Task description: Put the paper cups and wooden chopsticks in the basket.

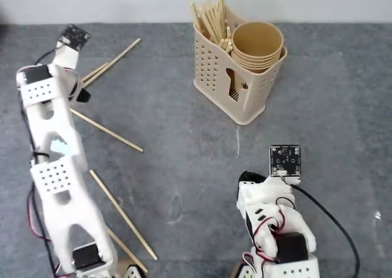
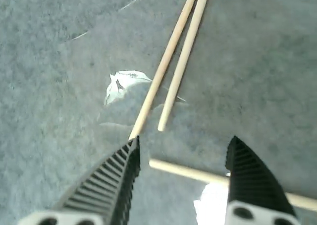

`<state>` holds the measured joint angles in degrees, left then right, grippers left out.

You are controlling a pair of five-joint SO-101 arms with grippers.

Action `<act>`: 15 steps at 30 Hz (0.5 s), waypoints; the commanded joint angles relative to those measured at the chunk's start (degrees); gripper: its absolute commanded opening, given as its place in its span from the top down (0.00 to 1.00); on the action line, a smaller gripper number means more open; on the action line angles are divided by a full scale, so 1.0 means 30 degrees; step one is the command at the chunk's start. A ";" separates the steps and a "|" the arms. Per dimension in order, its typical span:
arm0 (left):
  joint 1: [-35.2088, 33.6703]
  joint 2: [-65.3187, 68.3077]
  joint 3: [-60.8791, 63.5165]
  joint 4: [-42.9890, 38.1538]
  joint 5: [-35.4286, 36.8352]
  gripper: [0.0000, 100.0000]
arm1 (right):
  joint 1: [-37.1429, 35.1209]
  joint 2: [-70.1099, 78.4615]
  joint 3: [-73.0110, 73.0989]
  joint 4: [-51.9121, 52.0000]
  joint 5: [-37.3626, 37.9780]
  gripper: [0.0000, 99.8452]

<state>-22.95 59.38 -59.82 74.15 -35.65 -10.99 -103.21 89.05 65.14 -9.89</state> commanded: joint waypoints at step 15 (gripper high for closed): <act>0.0059 0.6828 -1.1092 0.0352 -0.0029 0.78 | 0.0161 -0.0220 -0.0117 -0.0249 -0.0088 0.99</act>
<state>-23.03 81.36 -88.57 74.68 -35.38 -10.99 -103.21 89.05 65.14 -9.89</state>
